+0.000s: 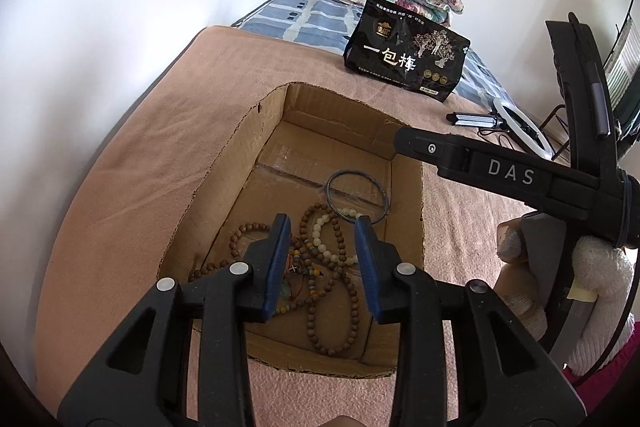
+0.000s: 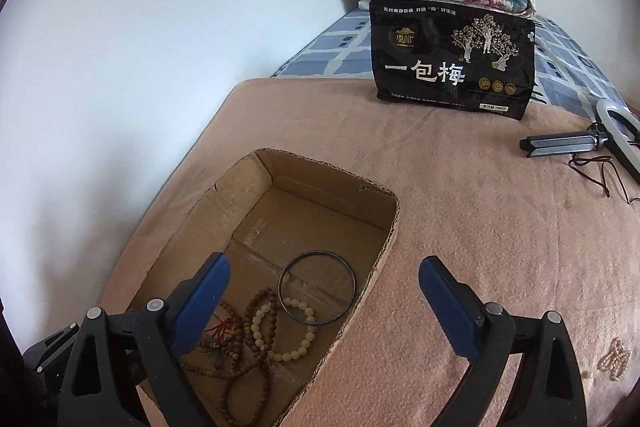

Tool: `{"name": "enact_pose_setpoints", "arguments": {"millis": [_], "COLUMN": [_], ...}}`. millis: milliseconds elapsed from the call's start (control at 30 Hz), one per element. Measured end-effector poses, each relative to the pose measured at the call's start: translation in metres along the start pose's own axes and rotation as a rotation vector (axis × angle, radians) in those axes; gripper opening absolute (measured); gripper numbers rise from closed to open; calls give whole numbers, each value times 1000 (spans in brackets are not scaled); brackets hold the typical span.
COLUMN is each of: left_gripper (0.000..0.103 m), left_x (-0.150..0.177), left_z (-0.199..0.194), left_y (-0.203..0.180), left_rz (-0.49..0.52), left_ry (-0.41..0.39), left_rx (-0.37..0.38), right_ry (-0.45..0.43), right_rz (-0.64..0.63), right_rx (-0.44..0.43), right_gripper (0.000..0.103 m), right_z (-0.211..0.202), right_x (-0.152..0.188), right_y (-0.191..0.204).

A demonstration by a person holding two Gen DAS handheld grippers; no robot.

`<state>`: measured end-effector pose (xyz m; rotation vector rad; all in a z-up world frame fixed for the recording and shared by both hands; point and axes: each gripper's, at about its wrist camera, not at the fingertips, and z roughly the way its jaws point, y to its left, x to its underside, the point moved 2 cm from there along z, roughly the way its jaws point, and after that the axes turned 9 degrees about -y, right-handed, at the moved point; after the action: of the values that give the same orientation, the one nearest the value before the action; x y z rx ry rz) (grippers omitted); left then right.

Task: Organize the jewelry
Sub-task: 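Open both tools to drop the necklace and bangle into the box, then move both tools away from the box toward the pearl jewelry on the blanket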

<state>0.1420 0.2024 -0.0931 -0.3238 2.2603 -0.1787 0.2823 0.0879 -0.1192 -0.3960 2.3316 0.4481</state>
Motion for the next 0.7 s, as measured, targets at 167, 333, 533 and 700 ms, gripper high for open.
{"name": "enact_pose_setpoints", "arguments": {"millis": [167, 333, 533, 700], "left_gripper": [33, 33, 33, 33], "left_x": [-3, -6, -8, -7], "left_z": [-8, -19, -32, -40], "left_y": [-4, -11, -26, -39], "left_rz": [7, 21, 48, 71], "left_ry": [-14, -41, -64, -76], "left_rx": [-3, -6, 7, 18], "right_ry": [-12, -23, -47, -62], "right_rz": [-13, -24, -23, -47], "right_rx": [0, 8, 21, 47], "right_gripper": [97, 97, 97, 97], "right_z": [-10, -21, -40, -59], "right_x": [0, -1, -3, -1], "right_y": [2, 2, -7, -18]}}
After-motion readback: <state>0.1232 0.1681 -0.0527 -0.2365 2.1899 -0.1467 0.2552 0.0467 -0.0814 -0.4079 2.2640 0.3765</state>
